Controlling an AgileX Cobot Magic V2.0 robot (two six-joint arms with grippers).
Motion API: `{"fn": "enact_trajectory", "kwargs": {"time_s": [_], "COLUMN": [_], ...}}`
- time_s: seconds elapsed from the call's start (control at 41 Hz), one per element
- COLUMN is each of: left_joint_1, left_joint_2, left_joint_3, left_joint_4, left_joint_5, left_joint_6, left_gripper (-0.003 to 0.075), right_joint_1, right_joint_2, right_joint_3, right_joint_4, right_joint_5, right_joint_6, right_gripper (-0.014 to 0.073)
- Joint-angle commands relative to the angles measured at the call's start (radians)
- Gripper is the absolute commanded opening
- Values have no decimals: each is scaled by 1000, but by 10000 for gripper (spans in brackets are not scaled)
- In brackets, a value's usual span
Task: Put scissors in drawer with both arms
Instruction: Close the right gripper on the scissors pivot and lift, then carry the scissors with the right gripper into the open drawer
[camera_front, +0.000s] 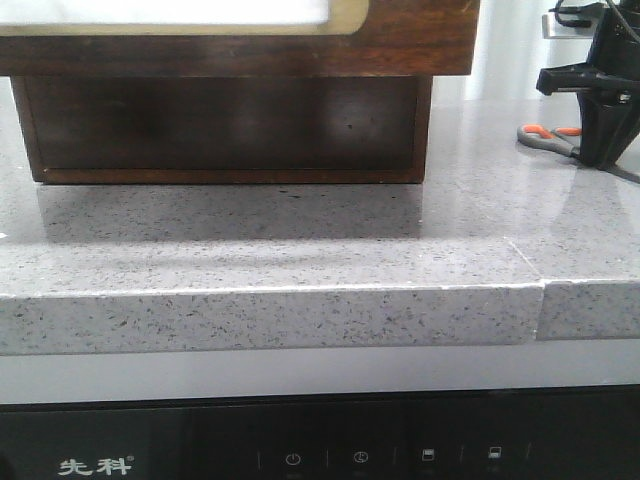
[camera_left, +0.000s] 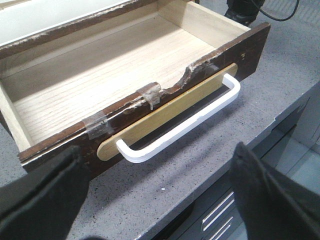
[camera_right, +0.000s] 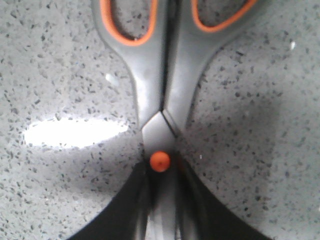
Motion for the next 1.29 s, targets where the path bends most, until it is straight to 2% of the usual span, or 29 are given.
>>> {"fn": "enact_trajectory", "kwargs": {"time_s": [0.0, 0.244, 0.707, 1.049, 1.268], "left_joint_1": [-9, -9, -9, -9, -9], "left_joint_2": [3, 3, 3, 3, 3], "left_joint_3": [-32, -32, -32, -32, -32], "left_joint_4": [-6, -6, -6, -6, -6], "left_joint_5": [-80, -80, -80, -80, -80], "left_joint_6": [-11, -11, -11, -11, -11], "left_gripper": [564, 564, 564, 564, 564], "right_joint_1": [0, 0, 31, 219, 397], "right_joint_2": [-62, -180, -546, -748, -759], "right_joint_3": [-23, -23, -23, -23, -23], "right_joint_4": [32, 32, 38, 50, 127], "right_joint_5": [30, 37, -14, -92, -136], "right_joint_6": [-4, -4, -30, -91, -306], "right_gripper": [68, 68, 68, 68, 68]}}
